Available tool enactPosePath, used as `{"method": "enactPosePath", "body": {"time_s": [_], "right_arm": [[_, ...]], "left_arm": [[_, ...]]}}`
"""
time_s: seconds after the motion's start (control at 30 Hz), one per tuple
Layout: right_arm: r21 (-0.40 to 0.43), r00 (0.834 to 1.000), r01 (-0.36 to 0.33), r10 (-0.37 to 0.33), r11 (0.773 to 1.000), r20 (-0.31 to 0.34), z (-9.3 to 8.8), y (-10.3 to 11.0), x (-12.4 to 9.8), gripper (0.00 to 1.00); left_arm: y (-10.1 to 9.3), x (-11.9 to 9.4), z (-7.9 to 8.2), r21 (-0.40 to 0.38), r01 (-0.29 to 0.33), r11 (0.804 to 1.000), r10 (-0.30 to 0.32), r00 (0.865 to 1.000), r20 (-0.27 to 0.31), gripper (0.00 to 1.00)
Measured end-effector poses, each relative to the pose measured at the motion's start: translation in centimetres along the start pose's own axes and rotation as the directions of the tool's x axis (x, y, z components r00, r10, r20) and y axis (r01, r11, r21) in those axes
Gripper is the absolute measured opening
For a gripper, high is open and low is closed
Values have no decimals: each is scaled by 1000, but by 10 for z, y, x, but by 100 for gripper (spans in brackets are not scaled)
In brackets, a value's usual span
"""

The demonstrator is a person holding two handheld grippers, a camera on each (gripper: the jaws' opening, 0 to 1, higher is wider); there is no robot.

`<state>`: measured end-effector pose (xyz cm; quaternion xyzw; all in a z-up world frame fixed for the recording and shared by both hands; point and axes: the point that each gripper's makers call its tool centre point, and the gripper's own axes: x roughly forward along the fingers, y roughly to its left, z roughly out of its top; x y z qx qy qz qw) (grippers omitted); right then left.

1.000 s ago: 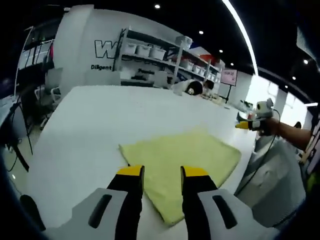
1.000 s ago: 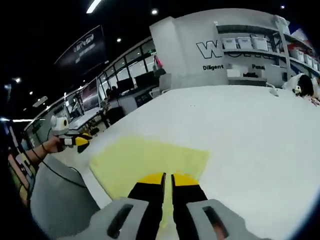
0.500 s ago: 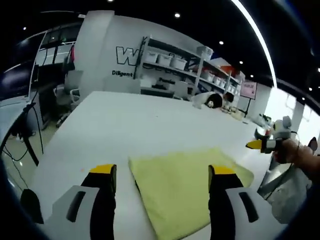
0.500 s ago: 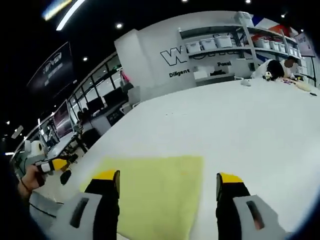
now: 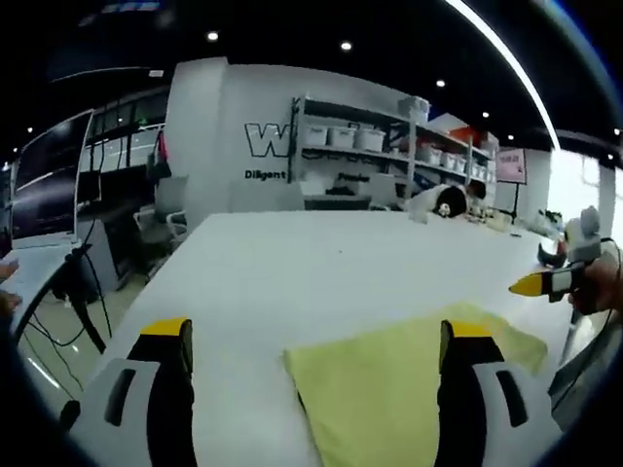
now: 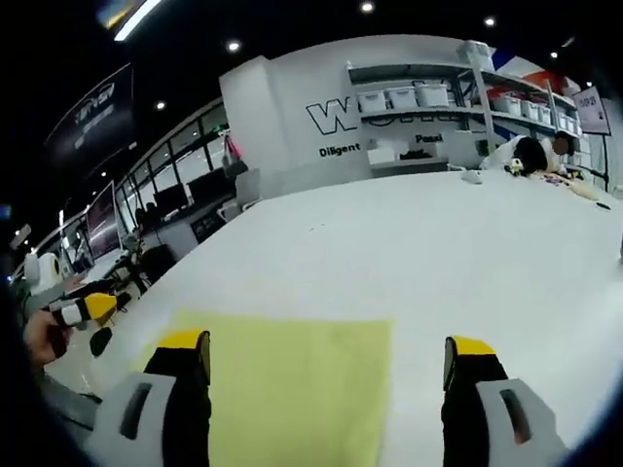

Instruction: Fold the garment on the visible template until the final outline fits inside the template.

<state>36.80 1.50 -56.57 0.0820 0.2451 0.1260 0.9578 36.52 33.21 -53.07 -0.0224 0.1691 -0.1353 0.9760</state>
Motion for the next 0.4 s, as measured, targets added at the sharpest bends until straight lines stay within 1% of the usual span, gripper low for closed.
{"method": "enactPosePath", "body": {"time_s": [0.03,0.07,0.1,0.13,0.17,0.2,0.23,0.3,0.33,0.37,0.4], "right_arm": [[13,1000,1,-1,1000,-10,-2,0,0,99],[33,1000,-6,6,999,-3,-1,1,0,99],[39,1000,-7,7,999,0,-1,1,-1,99],[39,1000,-2,2,999,4,0,0,-2,99],[33,1000,5,-5,999,7,0,-1,-2,99],[20,1000,17,-17,1000,5,-1,-4,-3,99],[23,1000,20,-21,1000,5,-2,-5,-5,99],[53,999,22,-23,998,25,0,-7,-6,99],[67,999,18,-20,998,27,0,-7,-6,99],[73,1000,13,-14,997,20,-2,-6,-5,99],[68,1000,14,-15,998,15,-2,-6,-5,99]], "left_arm": [[1,1,2,-22,0,1000,0,1000,16,99],[1,0,4,-28,-1,1000,1,1000,23,99],[2,0,4,-25,-4,1000,4,1000,24,99],[4,-1,7,-15,-17,1000,17,999,41,99],[4,-2,8,-8,-21,1000,21,999,45,99],[5,-1,7,-9,-20,1000,20,999,41,99],[7,-1,4,-26,-18,1000,19,999,36,99],[8,0,2,-37,-16,999,17,999,33,99],[8,0,2,-31,-19,999,20,999,30,99],[14,-2,3,13,-50,999,49,998,31,99],[15,-2,6,32,-57,998,56,998,39,99]]}}
